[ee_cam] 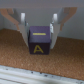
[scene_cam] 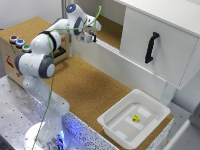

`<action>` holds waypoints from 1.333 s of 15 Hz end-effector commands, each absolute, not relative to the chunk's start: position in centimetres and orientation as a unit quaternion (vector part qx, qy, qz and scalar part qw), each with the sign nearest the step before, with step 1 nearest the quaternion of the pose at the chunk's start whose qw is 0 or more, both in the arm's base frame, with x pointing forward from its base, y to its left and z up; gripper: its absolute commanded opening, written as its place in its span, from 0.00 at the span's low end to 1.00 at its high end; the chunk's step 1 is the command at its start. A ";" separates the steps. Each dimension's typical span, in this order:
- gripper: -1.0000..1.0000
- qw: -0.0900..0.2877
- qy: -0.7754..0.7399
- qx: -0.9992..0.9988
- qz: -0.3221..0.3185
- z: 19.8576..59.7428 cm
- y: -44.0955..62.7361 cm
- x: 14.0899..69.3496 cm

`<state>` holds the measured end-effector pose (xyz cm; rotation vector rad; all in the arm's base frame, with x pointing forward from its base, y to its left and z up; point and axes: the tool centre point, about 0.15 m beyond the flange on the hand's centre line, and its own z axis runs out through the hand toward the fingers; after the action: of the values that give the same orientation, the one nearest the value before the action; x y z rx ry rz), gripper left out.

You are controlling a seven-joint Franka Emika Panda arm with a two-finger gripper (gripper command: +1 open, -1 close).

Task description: Put the purple object inside the left cabinet

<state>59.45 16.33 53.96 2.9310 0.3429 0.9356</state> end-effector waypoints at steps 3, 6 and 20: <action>0.00 0.023 0.080 0.981 0.175 52.0 18.5 66.5; 0.00 0.022 0.067 0.984 0.166 49.9 18.0 66.7; 1.00 0.045 0.077 0.962 0.257 49.7 16.9 62.5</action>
<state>65.64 18.00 48.24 3.0080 0.2698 0.6712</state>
